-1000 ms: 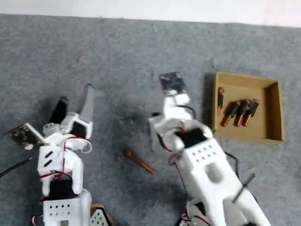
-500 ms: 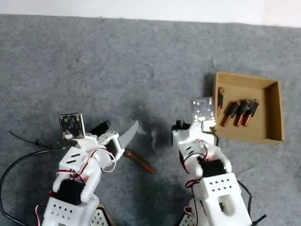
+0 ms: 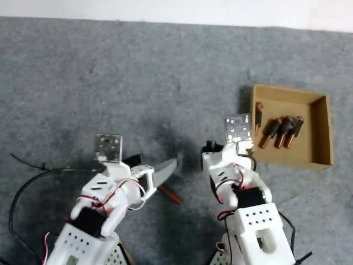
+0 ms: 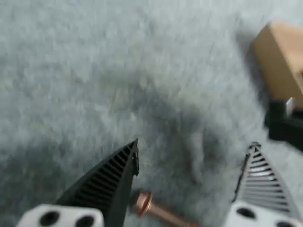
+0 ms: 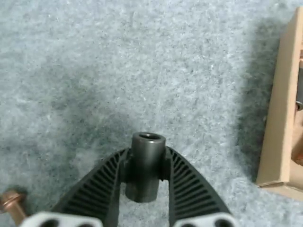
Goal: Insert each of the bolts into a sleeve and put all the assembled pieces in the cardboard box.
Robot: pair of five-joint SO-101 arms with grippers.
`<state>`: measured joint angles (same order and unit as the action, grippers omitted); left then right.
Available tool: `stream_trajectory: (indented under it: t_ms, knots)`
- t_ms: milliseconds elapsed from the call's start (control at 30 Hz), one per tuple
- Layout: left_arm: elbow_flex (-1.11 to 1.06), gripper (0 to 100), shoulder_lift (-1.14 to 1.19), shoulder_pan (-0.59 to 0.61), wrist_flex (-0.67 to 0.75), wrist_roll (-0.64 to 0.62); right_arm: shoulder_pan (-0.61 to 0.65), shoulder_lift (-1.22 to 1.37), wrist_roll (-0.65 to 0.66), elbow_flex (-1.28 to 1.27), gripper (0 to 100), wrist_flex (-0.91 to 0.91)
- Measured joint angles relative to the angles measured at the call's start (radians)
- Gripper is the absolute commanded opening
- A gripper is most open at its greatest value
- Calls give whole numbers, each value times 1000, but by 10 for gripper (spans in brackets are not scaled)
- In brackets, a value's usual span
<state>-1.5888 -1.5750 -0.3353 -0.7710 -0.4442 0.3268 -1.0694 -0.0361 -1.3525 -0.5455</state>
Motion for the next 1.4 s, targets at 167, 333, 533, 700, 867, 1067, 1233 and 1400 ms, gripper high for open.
stream_trajectory:
  t_ms: [167,333,533,700,867,1067,1233,1400]
  knots:
    - [106,330,255,-5,0,0,0,0,0,0,4,0]
    - [219,330,537,-3,0,-49,0,0,0,0,4,0]
    - [285,330,643,-58,-18,-167,0,0,0,0,5,0]
    - [292,326,644,-183,-64,-276,0,0,0,0,5,0]
    - [293,326,658,-146,-74,-288,0,-5,0,0,5,0]
    - [293,326,658,-138,-78,-288,0,-5,0,0,5,0]
    - [293,326,678,-140,-78,-292,0,-5,0,-5,5,2]
    - [325,327,822,-140,-78,-292,0,-5,0,-11,6,2]
